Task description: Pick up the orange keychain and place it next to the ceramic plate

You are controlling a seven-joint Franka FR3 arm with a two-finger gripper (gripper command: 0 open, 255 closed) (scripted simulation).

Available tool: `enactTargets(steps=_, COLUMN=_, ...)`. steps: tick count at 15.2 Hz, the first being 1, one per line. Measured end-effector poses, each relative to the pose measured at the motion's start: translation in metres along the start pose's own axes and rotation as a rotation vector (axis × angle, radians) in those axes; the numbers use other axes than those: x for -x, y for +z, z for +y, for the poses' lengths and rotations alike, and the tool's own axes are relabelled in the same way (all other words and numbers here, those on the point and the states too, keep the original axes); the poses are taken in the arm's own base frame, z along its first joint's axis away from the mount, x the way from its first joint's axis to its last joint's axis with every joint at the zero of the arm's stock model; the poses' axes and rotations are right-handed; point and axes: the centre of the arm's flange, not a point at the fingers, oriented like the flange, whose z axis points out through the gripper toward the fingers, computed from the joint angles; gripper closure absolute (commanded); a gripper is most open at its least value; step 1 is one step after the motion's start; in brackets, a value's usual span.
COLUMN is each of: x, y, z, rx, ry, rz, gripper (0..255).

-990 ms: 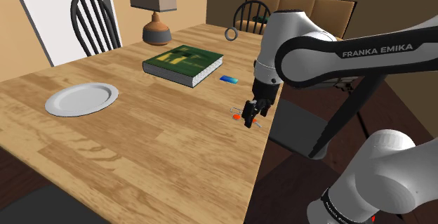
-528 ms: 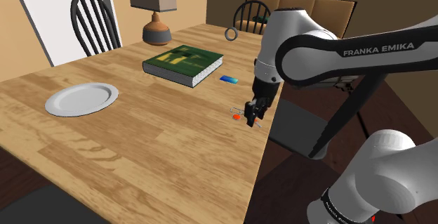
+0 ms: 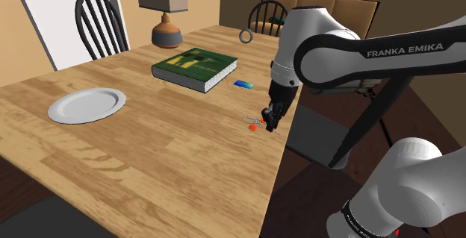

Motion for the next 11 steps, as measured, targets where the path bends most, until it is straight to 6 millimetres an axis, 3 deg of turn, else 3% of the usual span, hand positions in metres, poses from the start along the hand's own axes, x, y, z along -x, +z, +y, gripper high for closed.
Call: enactTargets(steps=11, x=0.0, y=-0.054, z=-0.001, rx=-0.004, ry=-0.001, rz=-0.008, gripper=255)
